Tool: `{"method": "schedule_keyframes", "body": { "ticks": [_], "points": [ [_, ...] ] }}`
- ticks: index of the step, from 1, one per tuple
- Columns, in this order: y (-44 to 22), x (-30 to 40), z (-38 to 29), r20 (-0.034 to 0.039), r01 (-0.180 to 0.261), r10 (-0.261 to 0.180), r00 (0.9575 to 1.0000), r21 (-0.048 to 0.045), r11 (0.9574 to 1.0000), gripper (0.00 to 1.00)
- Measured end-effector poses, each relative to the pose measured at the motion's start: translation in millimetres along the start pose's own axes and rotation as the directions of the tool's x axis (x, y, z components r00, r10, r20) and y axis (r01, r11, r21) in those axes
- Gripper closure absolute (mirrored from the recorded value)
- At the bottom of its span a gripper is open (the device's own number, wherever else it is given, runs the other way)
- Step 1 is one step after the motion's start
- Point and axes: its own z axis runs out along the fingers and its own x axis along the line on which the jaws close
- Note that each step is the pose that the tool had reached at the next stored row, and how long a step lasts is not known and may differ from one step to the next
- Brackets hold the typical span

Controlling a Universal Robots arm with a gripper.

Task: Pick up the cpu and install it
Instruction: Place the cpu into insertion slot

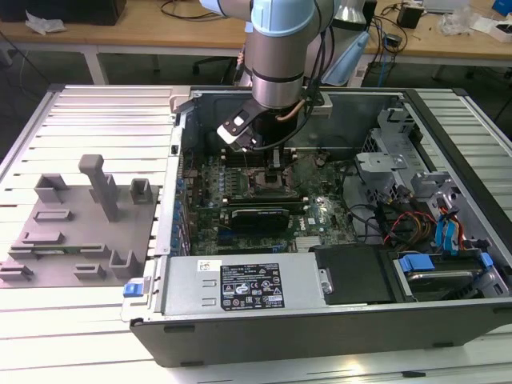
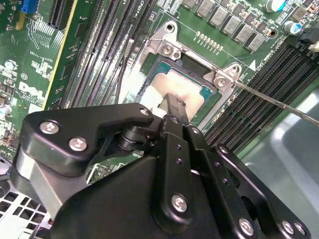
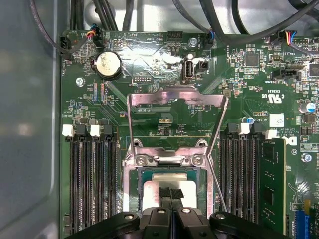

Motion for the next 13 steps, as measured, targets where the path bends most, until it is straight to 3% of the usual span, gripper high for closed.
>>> {"method": "schedule_keyframes", "body": {
  "ticks": [5,8,13],
  "points": [
    [0.0,0.0,0.2,0.0001,0.000,0.000,1.0000,0.0000,1.0000,0.89],
    [0.4,0.3,-3.5,-0.0022,0.000,0.000,1.0000,-0.0012,1.0000,0.89],
    [1.2,-1.3,-33.2,-0.0001,0.000,0.000,1.0000,0.0000,1.0000,0.89]
  ]
}}
